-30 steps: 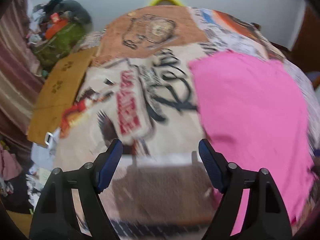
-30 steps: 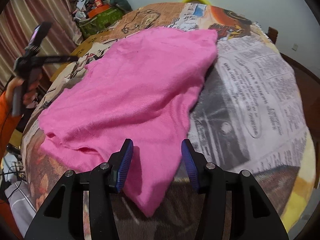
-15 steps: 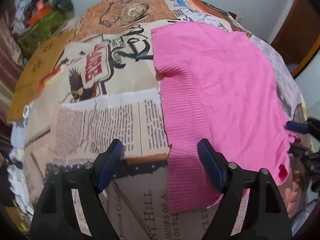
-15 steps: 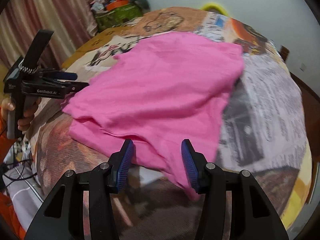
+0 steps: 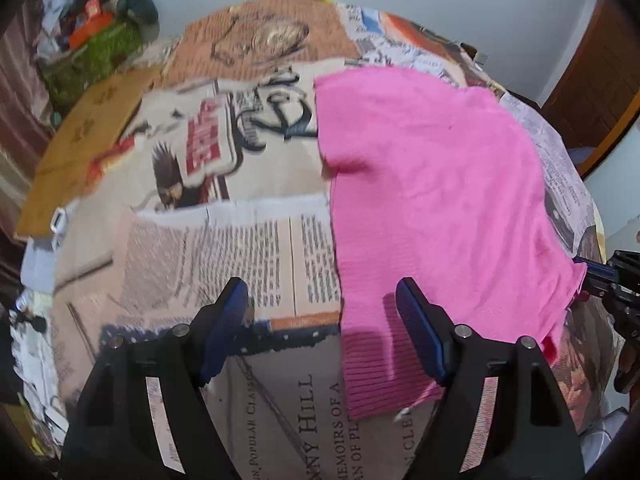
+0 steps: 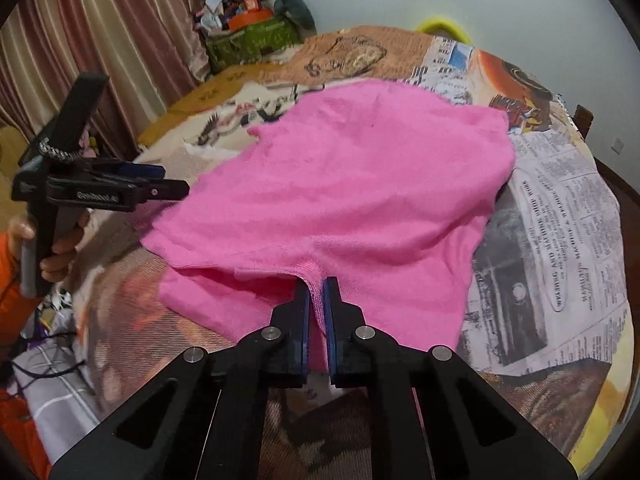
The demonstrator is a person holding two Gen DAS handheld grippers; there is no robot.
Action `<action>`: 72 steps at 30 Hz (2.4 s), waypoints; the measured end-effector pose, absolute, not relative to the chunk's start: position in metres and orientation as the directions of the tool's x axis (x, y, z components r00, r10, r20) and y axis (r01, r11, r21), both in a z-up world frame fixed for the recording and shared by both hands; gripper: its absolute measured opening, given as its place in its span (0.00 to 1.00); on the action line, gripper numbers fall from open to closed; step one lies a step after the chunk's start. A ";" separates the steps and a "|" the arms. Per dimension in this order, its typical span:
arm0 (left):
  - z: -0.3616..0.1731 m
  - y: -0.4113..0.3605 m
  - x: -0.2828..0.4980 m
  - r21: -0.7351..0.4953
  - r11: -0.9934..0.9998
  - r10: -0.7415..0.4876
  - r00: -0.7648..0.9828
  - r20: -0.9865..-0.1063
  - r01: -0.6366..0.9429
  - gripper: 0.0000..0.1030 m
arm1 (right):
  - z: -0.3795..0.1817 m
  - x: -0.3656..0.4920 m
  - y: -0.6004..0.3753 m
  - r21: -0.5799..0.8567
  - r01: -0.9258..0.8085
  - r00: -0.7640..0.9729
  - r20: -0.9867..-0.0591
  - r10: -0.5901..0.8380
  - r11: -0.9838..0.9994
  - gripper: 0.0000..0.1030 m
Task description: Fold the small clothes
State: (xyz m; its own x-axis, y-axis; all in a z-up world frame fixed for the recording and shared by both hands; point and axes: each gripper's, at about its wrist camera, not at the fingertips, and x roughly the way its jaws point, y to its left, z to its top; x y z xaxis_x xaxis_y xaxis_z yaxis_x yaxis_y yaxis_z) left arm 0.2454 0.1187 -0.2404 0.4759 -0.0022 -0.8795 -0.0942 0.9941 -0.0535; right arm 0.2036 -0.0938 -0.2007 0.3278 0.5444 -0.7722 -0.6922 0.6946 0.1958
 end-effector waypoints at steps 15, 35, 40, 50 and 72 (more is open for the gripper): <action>-0.217 0.115 0.281 -0.041 0.995 0.014 0.526 -0.850 -0.093 0.75 | -0.217 0.209 -0.108 0.290 -0.665 0.215 -0.808 0.548 0.688 0.10; -0.258 0.127 0.419 0.011 0.994 0.061 0.492 -0.869 -0.104 0.75 | -0.190 0.364 -0.134 0.220 -0.515 0.451 -0.752 0.480 0.828 0.39; -0.285 0.139 0.461 -0.040 0.989 0.029 0.438 -0.898 -0.146 0.75 | -0.205 0.419 -0.125 0.243 -0.472 0.447 -0.763 0.468 0.847 0.39; -0.280 0.122 0.482 0.045 0.998 0.065 0.510 -0.858 -0.050 0.10 | -0.217 0.452 -0.098 0.209 -0.528 0.440 -0.762 0.475 0.823 0.05; -0.258 0.148 0.379 0.034 0.995 0.075 0.468 -0.881 -0.095 0.59 | -0.206 0.339 -0.126 0.217 -0.577 0.383 -0.780 0.496 0.787 0.33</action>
